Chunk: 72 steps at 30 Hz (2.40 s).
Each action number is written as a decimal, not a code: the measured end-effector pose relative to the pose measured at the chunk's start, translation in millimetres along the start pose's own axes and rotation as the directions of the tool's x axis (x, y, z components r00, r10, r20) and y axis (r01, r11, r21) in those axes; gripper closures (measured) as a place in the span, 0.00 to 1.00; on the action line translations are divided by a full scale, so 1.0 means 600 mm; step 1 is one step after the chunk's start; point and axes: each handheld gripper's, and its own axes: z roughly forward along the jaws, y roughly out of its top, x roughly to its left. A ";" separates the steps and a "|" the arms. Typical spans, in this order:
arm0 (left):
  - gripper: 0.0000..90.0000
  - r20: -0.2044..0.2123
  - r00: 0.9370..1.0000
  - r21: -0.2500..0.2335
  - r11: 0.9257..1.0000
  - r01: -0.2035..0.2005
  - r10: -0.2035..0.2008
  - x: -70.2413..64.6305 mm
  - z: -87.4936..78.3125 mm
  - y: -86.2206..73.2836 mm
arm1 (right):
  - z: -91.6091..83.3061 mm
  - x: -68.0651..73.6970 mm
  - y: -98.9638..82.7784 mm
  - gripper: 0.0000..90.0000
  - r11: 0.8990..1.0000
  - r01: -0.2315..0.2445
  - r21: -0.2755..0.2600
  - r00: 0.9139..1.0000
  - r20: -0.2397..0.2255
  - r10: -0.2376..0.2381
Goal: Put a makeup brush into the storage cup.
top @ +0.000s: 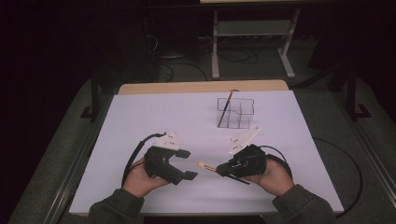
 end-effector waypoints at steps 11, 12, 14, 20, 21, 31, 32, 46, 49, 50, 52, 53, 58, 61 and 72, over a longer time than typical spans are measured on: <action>0.31 0.049 0.999 0.011 1.000 -0.014 0.013 -0.004 0.006 0.007 | 0.002 0.010 0.007 0.92 0.999 0.029 -0.024 0.999 -0.022 -0.030; 0.31 0.051 0.999 0.003 1.000 -0.003 0.003 -0.006 0.008 0.008 | 0.002 0.011 0.007 0.92 0.999 0.032 -0.025 0.999 -0.025 -0.033; 0.32 0.058 0.998 0.009 1.000 -0.021 0.020 -0.005 0.007 0.009 | 0.002 0.014 0.009 0.92 0.999 0.039 -0.029 0.999 -0.028 -0.040; 0.34 0.067 0.997 0.011 1.000 -0.028 0.027 -0.009 0.008 0.012 | 0.005 0.019 0.011 0.92 0.998 0.055 -0.031 0.998 -0.030 -0.056; 0.34 0.068 0.997 0.015 0.999 -0.029 0.028 -0.009 0.008 0.012 | 0.005 0.020 0.011 0.92 0.998 0.055 -0.032 0.998 -0.031 -0.056; 0.38 0.092 0.995 0.021 0.999 -0.049 0.047 -0.015 0.018 0.018 | 0.006 0.028 0.016 0.92 0.996 0.077 -0.040 0.996 -0.044 -0.079; 0.39 0.100 0.994 0.023 0.998 -0.053 0.050 -0.015 0.020 0.018 | 0.007 0.029 0.017 0.92 0.996 0.079 -0.041 0.996 -0.046 -0.081; 0.59 0.155 0.984 0.041 0.995 -0.096 0.088 -0.022 0.029 0.018 | 0.009 0.034 0.020 0.92 0.995 0.084 -0.045 0.994 -0.066 -0.087; 0.64 0.155 0.983 0.040 0.994 -0.105 0.097 -0.024 0.029 0.017 | 0.010 0.034 0.020 0.92 0.995 0.085 -0.048 0.994 -0.069 -0.089; 0.65 0.158 0.982 0.044 0.993 -0.107 0.099 -0.025 0.029 0.017 | 0.010 0.034 0.020 0.92 0.995 0.089 -0.047 0.993 -0.068 -0.092; 0.68 0.160 0.982 0.045 0.993 -0.110 0.101 -0.025 0.028 0.016 | 0.011 0.034 0.020 0.92 0.995 0.092 -0.047 0.993 -0.068 -0.095; 0.69 0.160 0.982 0.044 0.993 -0.110 0.102 -0.025 0.028 0.016 | 0.011 0.034 0.020 0.92 0.995 0.091 -0.047 0.993 -0.069 -0.094; 0.75 0.170 0.978 0.043 0.991 -0.126 0.117 -0.025 0.026 0.016 | 0.012 0.034 0.021 0.92 0.993 0.104 -0.047 0.992 -0.073 -0.107; 0.79 0.193 0.974 0.030 0.991 -0.128 0.120 -0.026 0.026 0.017 | 0.014 0.036 0.022 0.92 0.994 0.104 -0.042 0.991 -0.075 -0.107; 0.91 0.217 0.971 0.030 0.993 -0.114 0.105 -0.027 0.027 0.027 | 0.020 0.036 0.022 0.92 0.993 0.107 -0.048 0.990 -0.084 -0.111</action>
